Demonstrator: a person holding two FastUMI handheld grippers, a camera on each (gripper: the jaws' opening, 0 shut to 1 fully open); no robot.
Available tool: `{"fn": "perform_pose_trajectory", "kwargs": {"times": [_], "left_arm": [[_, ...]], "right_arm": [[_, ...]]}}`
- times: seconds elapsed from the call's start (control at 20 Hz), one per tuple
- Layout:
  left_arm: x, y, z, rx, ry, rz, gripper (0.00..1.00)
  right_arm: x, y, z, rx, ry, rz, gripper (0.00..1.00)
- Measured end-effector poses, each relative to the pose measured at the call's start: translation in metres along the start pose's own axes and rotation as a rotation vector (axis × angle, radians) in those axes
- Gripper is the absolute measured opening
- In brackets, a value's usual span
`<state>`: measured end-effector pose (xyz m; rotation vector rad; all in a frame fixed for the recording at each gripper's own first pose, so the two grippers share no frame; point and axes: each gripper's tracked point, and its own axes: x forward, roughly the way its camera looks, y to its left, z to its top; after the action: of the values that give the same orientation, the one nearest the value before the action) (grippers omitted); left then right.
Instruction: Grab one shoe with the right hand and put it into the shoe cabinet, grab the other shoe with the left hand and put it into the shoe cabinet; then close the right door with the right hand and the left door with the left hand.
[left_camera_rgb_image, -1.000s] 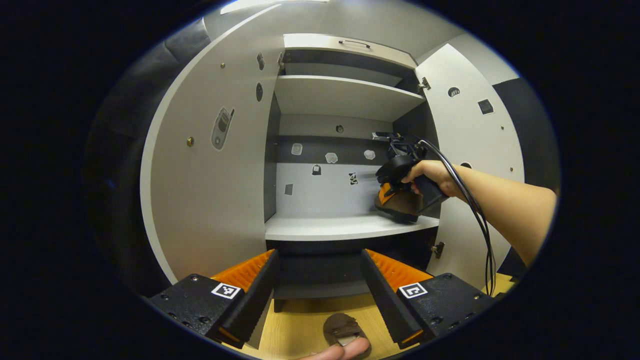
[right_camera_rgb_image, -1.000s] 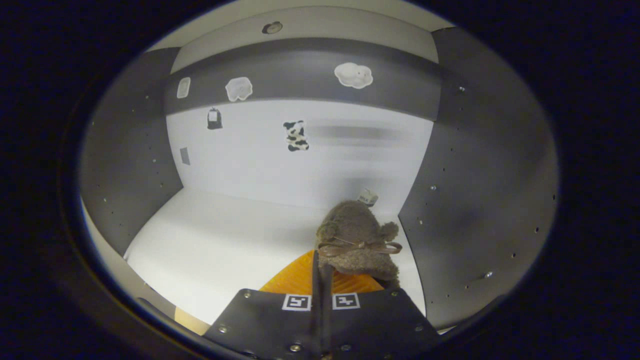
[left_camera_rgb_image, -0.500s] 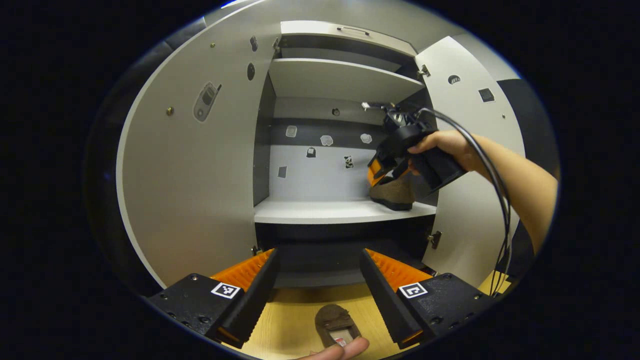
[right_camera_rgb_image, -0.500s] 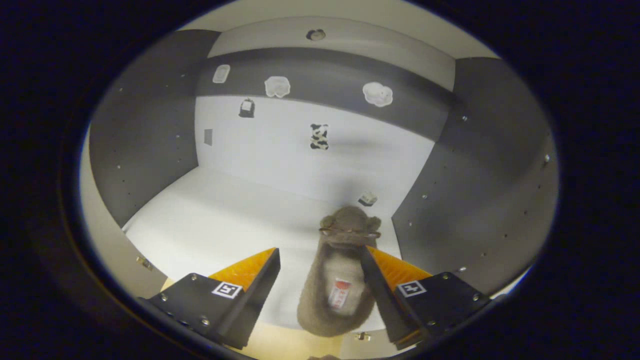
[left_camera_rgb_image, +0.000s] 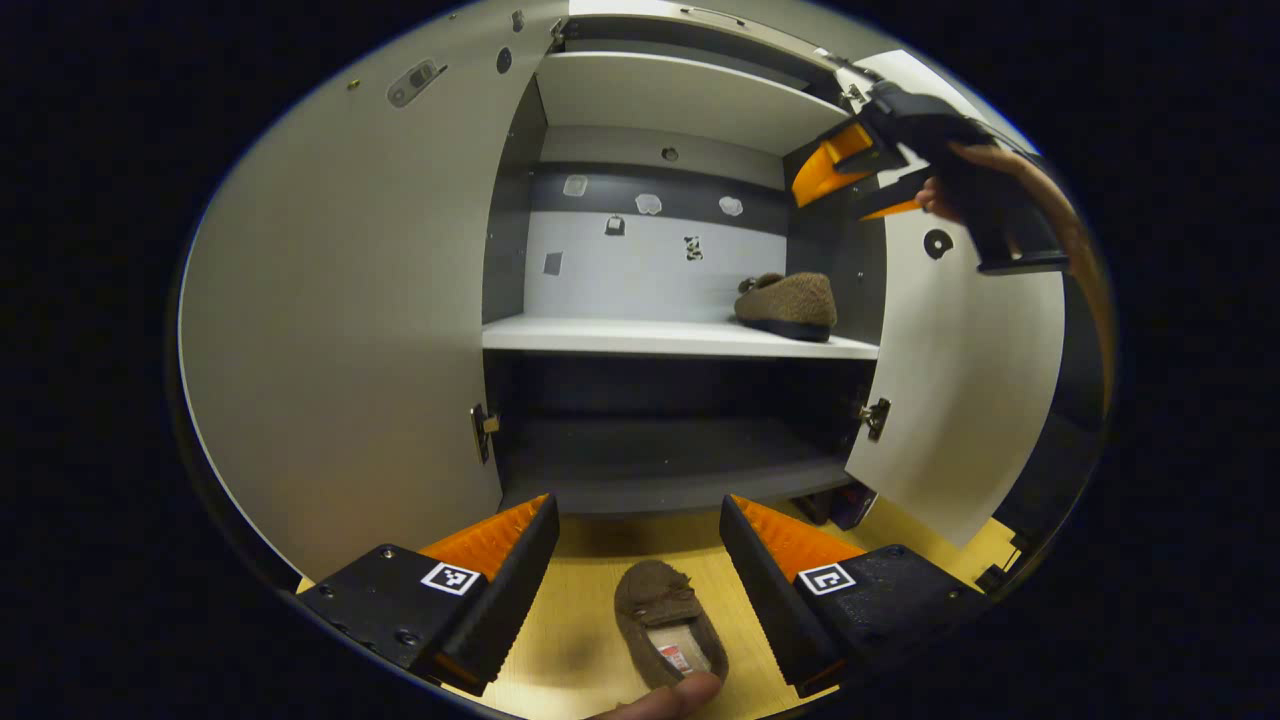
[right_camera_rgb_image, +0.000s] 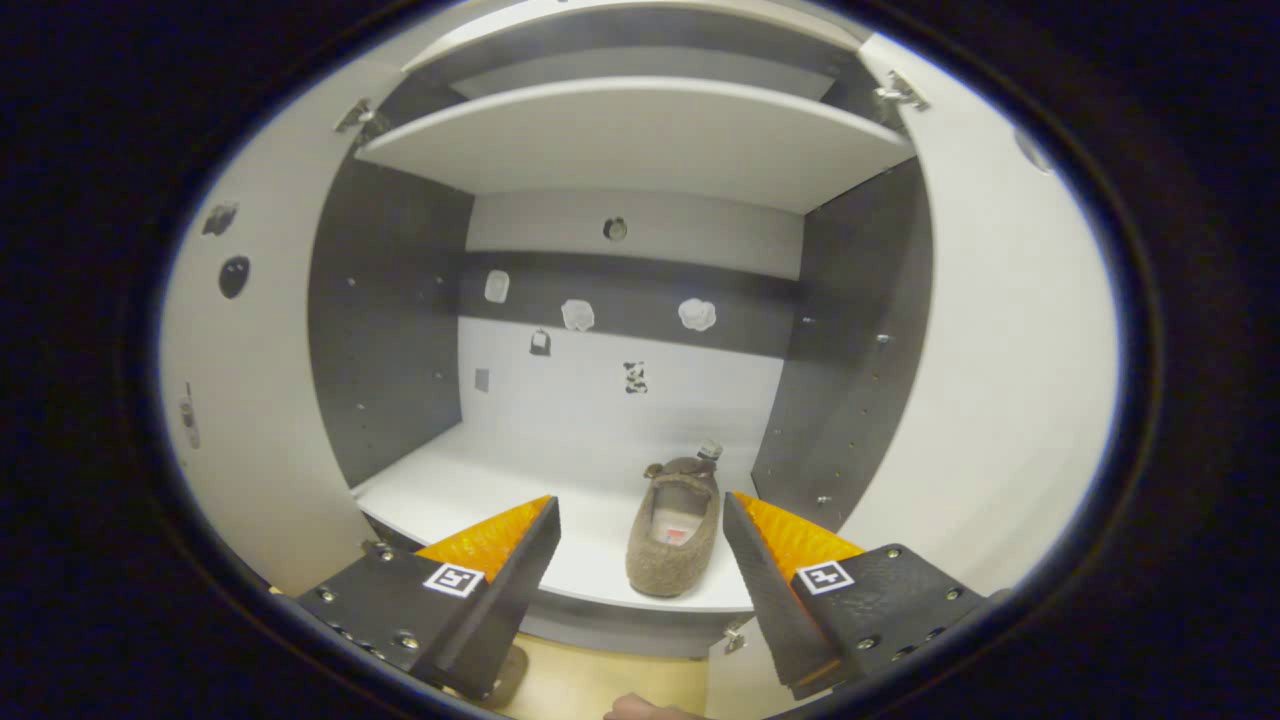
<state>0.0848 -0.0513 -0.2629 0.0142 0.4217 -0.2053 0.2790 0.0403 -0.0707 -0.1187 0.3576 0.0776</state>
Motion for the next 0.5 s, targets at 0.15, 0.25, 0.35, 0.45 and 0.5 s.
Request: {"fn": "perform_pose_trajectory", "kwargs": {"times": [0.15, 0.25, 0.35, 0.45, 0.5], "left_arm": [[0.008, 0.006, -0.029, 0.018, 0.045, 0.028, 1.00], [0.012, 0.007, -0.049, 0.008, 0.062, 0.025, 1.00], [0.014, 0.005, -0.078, 0.004, 0.111, 0.014, 1.00], [0.018, 0.003, -0.106, 0.003, 0.167, 0.007, 1.00], [0.020, 0.003, -0.119, 0.001, 0.199, 0.006, 1.00]], "right_arm": [[-0.041, 0.000, -0.005, -0.031, -0.098, -0.023, 0.98], [-0.067, 0.006, -0.010, -0.033, -0.158, -0.025, 0.98], [-0.090, 0.015, -0.021, -0.013, -0.198, 0.007, 0.98], [-0.110, 0.018, -0.035, 0.014, -0.223, 0.024, 0.98], [-0.117, 0.019, -0.042, 0.022, -0.228, 0.028, 0.98]]}}
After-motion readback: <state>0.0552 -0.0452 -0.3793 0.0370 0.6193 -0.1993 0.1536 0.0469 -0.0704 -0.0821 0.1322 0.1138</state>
